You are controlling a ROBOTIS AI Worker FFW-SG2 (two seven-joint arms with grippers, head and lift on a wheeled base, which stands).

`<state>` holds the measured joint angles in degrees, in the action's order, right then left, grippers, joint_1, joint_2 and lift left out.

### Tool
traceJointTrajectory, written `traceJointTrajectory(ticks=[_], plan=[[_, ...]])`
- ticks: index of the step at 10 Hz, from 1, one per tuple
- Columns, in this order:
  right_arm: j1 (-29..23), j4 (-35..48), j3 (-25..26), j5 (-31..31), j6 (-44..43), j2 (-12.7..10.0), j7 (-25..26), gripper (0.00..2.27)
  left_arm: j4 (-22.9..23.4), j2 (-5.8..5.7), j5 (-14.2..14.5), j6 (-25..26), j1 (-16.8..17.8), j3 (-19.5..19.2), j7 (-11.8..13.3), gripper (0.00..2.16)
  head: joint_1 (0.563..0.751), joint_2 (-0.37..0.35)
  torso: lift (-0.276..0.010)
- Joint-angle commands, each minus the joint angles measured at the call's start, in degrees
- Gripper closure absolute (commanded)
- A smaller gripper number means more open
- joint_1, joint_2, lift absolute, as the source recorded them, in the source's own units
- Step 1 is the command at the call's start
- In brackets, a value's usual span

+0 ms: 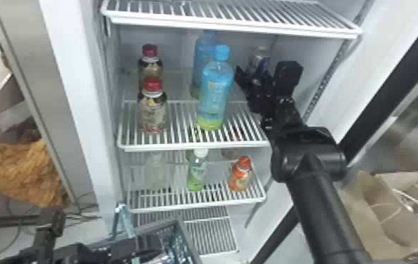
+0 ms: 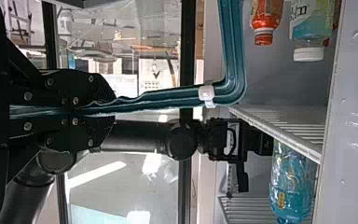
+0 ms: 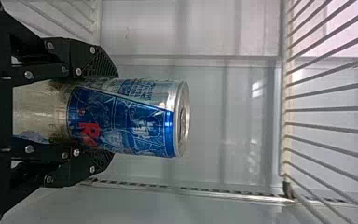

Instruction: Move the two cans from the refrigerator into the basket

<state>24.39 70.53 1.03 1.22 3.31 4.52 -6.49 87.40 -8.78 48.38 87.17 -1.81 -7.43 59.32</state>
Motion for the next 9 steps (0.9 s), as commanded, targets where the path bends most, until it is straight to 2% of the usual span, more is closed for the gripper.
traceJointTrajectory(ticks=[1,5,9], plan=[[-4.13,8.15,0.00,-0.77,2.31,0.23,0.07,1.28,0.00,0.00,-0.05,0.01,-0.15,0.00,0.00,1.19,0.695,-0.210,-0.025],[-14.96,26.43,0.69,-0.31,9.34,0.67,0.51,1.28,0.00,0.08,-0.05,-0.13,-0.57,-0.11,0.00,1.19,0.695,-0.216,-0.025],[-24.94,39.37,1.83,3.69,13.28,1.20,0.51,1.28,0.00,0.17,-0.05,-0.13,-0.71,-0.23,0.00,1.19,0.695,-0.235,-0.025]])
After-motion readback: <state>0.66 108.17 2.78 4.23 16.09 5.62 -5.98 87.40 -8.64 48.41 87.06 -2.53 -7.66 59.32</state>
